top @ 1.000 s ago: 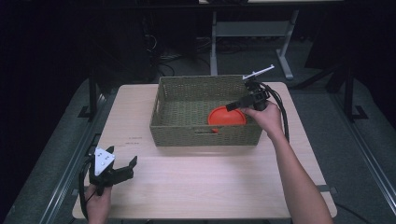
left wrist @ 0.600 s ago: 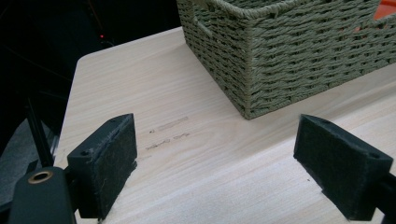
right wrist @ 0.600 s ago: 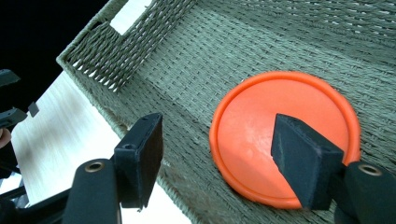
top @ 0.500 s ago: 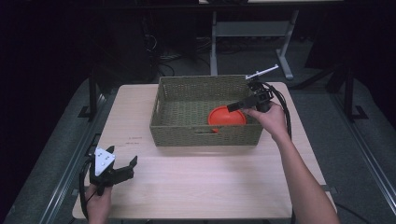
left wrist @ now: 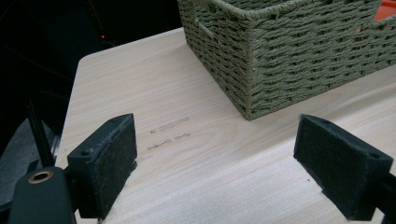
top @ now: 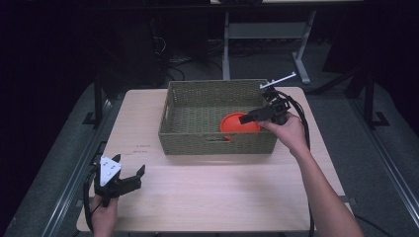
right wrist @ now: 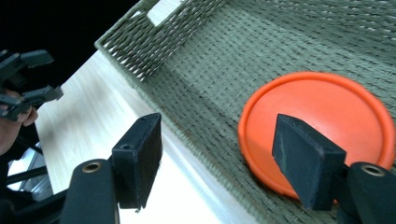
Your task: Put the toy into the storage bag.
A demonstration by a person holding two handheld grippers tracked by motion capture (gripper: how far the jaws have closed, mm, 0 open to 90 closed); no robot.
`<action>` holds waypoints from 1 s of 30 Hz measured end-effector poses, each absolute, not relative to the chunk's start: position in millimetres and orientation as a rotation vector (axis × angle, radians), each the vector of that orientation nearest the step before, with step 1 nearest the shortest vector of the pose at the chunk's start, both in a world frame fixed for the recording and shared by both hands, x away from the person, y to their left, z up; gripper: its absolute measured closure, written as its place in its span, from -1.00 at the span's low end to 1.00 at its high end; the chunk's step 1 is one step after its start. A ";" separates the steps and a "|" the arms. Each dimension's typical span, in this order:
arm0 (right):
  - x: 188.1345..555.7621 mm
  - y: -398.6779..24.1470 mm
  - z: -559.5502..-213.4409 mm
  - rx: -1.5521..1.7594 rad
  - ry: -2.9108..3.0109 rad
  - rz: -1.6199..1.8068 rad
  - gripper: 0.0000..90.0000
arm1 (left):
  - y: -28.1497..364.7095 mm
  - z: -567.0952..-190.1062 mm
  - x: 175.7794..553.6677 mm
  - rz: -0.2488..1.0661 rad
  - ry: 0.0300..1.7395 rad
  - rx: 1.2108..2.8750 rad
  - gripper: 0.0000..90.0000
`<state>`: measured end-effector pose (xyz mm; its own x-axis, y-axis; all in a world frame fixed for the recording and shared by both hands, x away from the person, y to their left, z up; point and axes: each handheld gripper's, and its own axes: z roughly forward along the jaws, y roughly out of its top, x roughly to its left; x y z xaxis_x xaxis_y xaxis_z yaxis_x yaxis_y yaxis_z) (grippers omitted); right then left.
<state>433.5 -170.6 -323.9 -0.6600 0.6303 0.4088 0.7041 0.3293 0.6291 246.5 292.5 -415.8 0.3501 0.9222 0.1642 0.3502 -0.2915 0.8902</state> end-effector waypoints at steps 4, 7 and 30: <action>426.0 -172.1 -324.3 -1.221 -2.478 -1.261 -0.29 | 291.9 -415.7 246.4 0.909 1.120 1.825 -0.71; 421.8 -174.4 -325.3 -1.206 -2.465 -1.278 -0.29 | 291.8 -415.6 246.2 0.909 1.120 1.823 -0.71; 374.6 -187.3 -337.0 -1.102 -2.473 -1.306 -0.31 | 291.0 -415.6 245.8 0.913 1.118 1.825 -0.71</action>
<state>374.6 -187.3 -337.0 -0.7231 0.5419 0.4284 0.6593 0.3564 0.6621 245.8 291.0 -415.6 0.3510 0.9209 0.1694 0.3501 -0.2969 0.8884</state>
